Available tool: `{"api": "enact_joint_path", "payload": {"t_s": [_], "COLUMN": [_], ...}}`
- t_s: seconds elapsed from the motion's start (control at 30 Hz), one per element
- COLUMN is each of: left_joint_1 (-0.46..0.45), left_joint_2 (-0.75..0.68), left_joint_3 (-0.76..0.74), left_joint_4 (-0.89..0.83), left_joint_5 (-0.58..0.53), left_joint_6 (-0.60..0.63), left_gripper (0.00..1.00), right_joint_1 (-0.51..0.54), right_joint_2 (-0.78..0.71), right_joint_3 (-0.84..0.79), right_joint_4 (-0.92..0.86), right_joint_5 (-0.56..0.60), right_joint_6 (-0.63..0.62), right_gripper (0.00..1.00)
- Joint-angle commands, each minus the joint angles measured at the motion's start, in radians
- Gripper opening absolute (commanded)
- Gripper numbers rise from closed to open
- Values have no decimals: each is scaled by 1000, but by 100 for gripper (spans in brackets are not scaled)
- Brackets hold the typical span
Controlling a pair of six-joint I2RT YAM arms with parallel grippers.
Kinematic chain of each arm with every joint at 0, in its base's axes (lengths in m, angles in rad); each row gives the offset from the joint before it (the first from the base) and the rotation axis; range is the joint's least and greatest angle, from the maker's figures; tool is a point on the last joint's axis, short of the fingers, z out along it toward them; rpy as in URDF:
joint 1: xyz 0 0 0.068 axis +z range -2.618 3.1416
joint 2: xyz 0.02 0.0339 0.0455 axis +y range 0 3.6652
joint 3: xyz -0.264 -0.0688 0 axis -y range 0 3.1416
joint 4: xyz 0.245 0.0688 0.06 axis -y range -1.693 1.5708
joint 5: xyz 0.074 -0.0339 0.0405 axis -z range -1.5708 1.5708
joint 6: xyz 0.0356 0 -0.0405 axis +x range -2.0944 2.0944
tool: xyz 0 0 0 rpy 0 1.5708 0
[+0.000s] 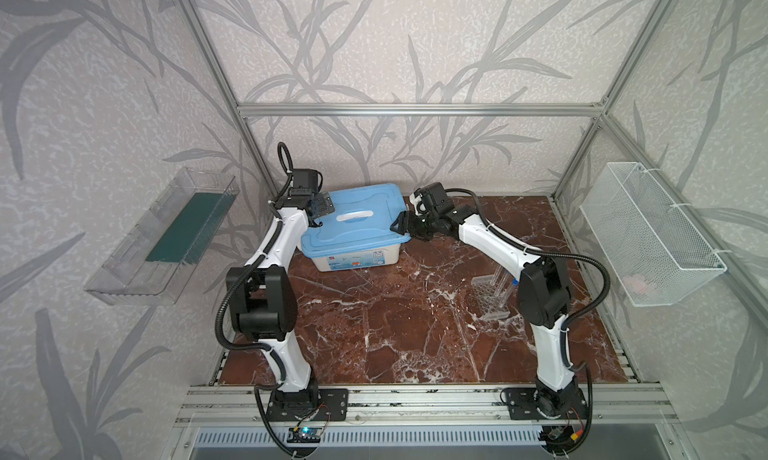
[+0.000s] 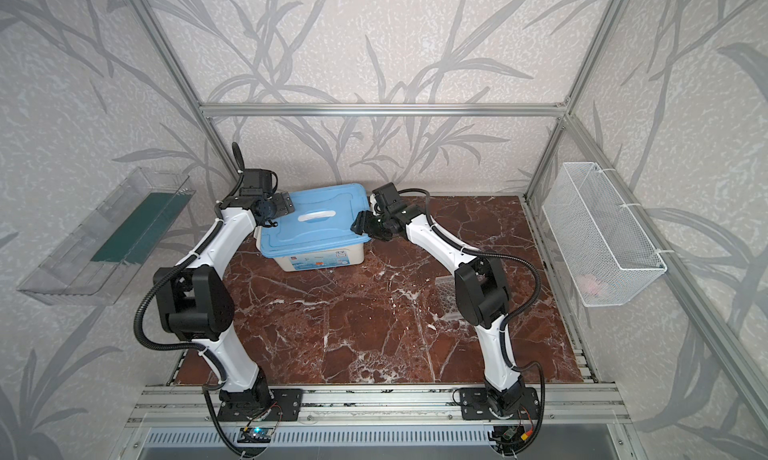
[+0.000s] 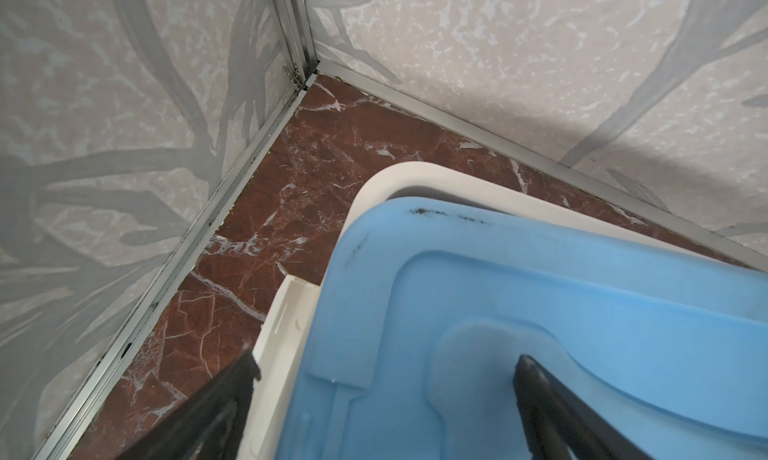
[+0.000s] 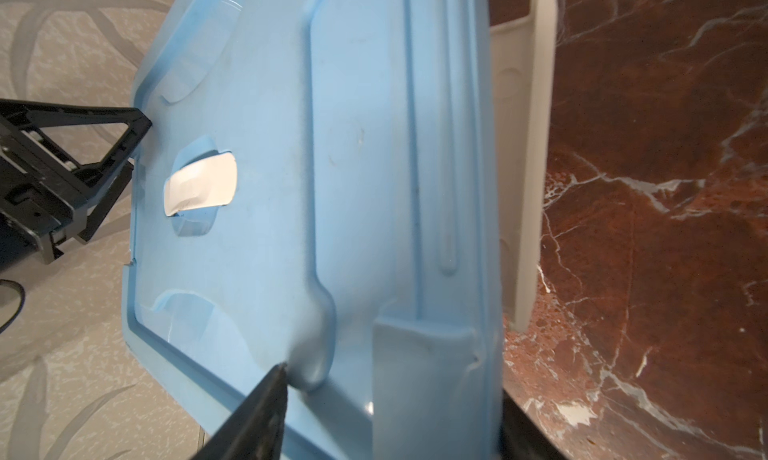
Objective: Organize the chemistry lab equipment
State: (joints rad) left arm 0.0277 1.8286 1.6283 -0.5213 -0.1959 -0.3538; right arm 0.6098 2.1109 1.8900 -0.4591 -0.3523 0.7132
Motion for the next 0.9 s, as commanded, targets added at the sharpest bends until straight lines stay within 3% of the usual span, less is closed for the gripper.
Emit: {"api": "enact_joint_path", "payload": {"t_s": [0.0,0.27,0.37,0.57,0.7,0.87], "left_joint_1": [6,4,-1,-33,-33,-31], "left_joint_2": [49,64,19,-28,-26,-72], "left_joint_3": [-5,-13,-91,-155,-162,-223], "left_joint_4": [-57,-86,0,76,27,66], "left_joint_5": [22,51,40,-92,-180,-132], "left_joint_6": [-3,31,38,111,68,39], "left_gripper": [98,99,99,99,99,99], "right_joint_1": [15,-10,-19,-24,-26,-26], "right_joint_2": [26,-37,-58,-57,-57,-73], "right_joint_3": [31,-72,-102,-110,-126,-149], "right_joint_4": [-45,13,52,62,80,90], "right_joint_5": [5,-6,-23,-36,-55,-60], "right_joint_6": [-23,-28,-20,-22,-12,-14], "right_gripper": [67,68,68,68,68,68]}}
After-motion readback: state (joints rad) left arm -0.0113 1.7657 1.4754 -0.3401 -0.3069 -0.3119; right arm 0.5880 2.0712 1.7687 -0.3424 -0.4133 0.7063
